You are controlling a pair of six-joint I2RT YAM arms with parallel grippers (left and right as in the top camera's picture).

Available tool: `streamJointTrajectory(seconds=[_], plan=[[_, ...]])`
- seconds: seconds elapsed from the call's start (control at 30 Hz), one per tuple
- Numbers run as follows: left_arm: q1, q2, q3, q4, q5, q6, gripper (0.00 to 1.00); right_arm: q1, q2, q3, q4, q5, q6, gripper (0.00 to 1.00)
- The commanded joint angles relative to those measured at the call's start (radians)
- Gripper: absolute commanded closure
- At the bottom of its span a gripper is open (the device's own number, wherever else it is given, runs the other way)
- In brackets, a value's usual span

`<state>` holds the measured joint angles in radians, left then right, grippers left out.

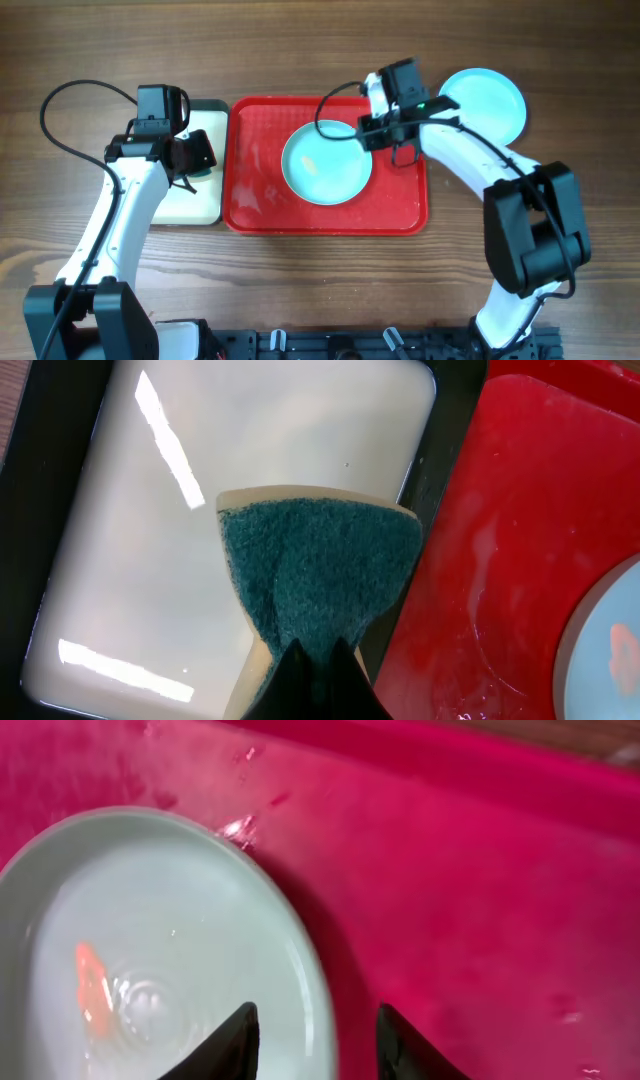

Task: Clean dirty plates on tray and stack at the side
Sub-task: 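Drag the light-blue plate left across the red tray with the right gripper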

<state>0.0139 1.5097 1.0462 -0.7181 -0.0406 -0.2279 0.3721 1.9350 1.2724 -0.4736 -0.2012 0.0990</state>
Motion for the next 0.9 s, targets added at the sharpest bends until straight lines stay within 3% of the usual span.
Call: streamJointTrajectory(seconds=[0.0, 0.2, 0.53, 0.87], plan=[[-0.005, -0.008, -0.001, -0.003, -0.013, -0.016, 0.96, 0.028, -0.008, -0.032, 0.014, 0.029, -0.025, 0.65], [-0.005, -0.008, -0.001, -0.006, -0.013, -0.016, 0.96, 0.029, -0.008, -0.045, 0.016, 0.084, -0.024, 0.72], [-0.005, -0.008, -0.001, -0.008, -0.013, -0.016, 0.96, 0.029, -0.008, -0.054, 0.114, 0.083, -0.049, 0.69], [-0.005, -0.008, -0.001, -0.008, -0.013, -0.016, 0.96, 0.029, -0.026, -0.037, 0.061, 0.181, -0.1, 0.67]])
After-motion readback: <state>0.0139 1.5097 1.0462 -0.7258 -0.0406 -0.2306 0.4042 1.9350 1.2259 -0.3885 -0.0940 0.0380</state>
